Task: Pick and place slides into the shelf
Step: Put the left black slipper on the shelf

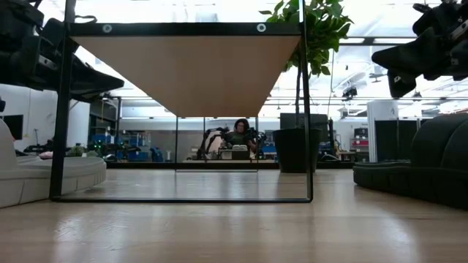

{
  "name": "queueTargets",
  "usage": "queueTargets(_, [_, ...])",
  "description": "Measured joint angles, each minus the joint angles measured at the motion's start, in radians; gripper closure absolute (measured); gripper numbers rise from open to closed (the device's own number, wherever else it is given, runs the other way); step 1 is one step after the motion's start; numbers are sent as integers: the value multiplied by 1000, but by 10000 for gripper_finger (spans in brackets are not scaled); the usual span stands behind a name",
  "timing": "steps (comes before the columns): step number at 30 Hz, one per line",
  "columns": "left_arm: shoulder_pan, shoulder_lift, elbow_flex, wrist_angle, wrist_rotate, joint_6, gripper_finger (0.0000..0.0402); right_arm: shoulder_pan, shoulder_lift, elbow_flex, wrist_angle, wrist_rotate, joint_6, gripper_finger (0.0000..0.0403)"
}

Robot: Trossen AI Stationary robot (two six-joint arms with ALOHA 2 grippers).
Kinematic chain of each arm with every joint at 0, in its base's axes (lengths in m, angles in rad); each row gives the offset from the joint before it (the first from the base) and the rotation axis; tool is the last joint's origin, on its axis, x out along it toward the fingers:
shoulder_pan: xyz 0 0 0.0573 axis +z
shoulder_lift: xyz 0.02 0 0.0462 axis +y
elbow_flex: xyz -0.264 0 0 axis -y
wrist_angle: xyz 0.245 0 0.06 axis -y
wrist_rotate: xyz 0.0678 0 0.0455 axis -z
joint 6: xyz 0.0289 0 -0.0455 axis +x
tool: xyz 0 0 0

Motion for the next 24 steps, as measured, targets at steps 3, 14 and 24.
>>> queueTargets(3, [0, 0, 0, 4, -9, 1, 402, 0, 0, 0, 3, 13, -20, 394])
queueTargets(14, [0, 2, 0, 239, -73, 205, 402, 0, 0, 0, 102, 26, -58, 394])
queueTargets(24, [0, 67, 0, 314, -64, 185, 357, 0, 9, 0, 320, 15, -128, 306])
